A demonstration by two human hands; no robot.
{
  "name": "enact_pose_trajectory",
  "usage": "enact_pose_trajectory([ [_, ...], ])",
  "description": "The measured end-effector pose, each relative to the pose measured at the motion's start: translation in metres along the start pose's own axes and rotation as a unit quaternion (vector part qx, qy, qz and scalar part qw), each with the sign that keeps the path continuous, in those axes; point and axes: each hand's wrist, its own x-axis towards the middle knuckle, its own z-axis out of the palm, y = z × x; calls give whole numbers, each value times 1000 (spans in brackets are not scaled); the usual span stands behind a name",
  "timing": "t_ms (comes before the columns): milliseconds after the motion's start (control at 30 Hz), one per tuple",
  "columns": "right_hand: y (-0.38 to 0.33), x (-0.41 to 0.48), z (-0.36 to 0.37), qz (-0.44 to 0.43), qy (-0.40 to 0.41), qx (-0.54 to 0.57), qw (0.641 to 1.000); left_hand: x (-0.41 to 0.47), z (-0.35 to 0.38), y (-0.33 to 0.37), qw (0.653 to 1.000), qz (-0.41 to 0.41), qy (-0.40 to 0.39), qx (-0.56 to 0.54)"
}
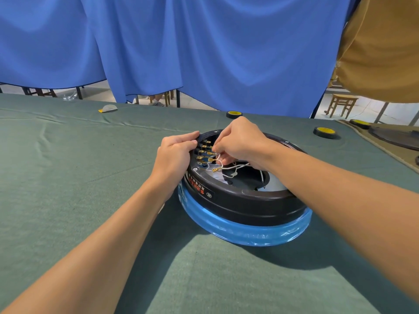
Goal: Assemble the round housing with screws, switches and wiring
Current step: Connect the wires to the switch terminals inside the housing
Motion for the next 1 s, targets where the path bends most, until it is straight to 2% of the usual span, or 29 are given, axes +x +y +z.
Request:
enact_pose_trajectory([
  [267, 0, 3, 3, -34, 14, -47, 998, -1, 1, 1, 1000, 0, 7, -3],
  [833, -4, 3, 5, -49, 6, -56, 997, -5, 2, 2, 1000, -1, 17, -7],
  [900, -1, 1, 3, -72, 1, -90, 993, -5, 2, 2, 1000, -4, 16, -15],
  [1000, 2, -2, -1, -155, 54, -167, 972, -4, 3, 2, 1000, -4, 17, -23],
])
